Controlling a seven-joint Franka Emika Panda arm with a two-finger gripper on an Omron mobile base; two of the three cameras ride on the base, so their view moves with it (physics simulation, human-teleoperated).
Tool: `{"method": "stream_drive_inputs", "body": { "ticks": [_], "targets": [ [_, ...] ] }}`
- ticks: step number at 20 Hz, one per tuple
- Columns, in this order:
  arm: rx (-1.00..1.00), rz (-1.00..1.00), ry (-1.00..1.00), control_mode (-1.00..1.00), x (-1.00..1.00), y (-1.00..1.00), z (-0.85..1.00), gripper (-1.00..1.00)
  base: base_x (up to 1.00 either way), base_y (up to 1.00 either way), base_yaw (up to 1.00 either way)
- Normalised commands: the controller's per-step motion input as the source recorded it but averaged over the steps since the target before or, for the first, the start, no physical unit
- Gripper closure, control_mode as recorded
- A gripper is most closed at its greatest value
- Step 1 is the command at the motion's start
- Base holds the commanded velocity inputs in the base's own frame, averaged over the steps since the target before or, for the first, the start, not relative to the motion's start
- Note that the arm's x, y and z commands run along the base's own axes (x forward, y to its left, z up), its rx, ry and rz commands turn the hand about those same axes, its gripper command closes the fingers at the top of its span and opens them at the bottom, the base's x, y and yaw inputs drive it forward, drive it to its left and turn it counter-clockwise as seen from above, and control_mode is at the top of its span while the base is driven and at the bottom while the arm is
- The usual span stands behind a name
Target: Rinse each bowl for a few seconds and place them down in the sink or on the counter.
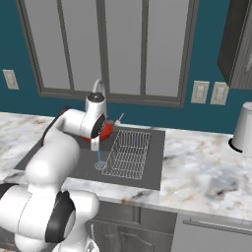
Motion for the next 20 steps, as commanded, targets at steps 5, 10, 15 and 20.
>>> {"method": "stream_drive_inputs", "body": {
  "ticks": [5,10,15,20],
  "targets": [
    [0.00,0.05,0.00,-1.00,0.17,0.07,-0.05,1.00,0.00,0.00,0.00],
    [0.00,0.05,0.00,-1.00,0.02,0.00,0.00,1.00,0.00,0.00,0.00],
    [0.00,0.05,0.00,-1.00,0.26,0.07,-0.11,1.00,0.00,0.00,0.00],
    [0.00,0.02,0.00,-1.00,0.44,0.12,-0.18,1.00,0.00,0.00,0.00]
  ]
}}
